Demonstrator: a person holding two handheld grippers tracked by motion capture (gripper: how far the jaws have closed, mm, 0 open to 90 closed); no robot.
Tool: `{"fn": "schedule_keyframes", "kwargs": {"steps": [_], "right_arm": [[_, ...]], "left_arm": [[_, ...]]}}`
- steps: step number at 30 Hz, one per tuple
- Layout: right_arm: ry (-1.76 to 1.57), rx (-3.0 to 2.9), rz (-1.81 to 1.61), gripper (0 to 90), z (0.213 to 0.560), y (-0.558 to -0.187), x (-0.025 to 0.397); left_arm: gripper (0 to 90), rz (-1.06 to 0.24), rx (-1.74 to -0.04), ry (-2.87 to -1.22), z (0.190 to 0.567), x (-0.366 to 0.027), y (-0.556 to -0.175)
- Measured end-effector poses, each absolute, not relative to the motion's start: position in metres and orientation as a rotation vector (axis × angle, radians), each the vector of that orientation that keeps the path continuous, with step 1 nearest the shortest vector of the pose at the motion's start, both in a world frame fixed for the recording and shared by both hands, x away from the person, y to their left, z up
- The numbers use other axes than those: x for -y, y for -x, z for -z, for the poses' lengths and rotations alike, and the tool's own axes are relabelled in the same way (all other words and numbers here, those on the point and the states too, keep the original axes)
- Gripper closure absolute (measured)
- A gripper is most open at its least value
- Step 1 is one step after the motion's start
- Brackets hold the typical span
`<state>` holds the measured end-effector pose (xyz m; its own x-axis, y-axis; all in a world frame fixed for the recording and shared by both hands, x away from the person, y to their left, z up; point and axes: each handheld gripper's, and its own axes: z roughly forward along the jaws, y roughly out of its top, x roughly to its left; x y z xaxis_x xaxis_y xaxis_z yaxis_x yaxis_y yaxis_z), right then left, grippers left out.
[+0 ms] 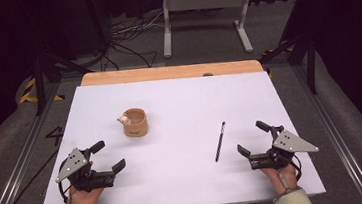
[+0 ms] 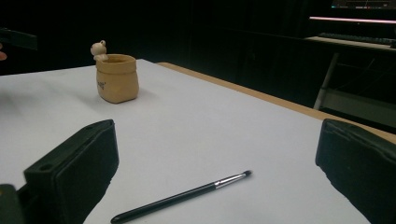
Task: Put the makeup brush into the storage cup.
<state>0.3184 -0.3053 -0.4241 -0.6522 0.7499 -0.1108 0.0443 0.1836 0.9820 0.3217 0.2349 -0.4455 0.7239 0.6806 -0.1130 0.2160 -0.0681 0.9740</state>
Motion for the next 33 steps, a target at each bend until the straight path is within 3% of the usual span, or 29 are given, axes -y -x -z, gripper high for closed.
{"fn": "schedule_keyframes", "kwargs": {"steps": [33], "right_arm": [[-0.749, -1.889, -1.513, 0.0, 0.4238, -0.3181, 0.3039]], "left_arm": [[0.4, -0.478, -0.765, -1.605, 0.4438, -0.2367, -0.3223]]}}
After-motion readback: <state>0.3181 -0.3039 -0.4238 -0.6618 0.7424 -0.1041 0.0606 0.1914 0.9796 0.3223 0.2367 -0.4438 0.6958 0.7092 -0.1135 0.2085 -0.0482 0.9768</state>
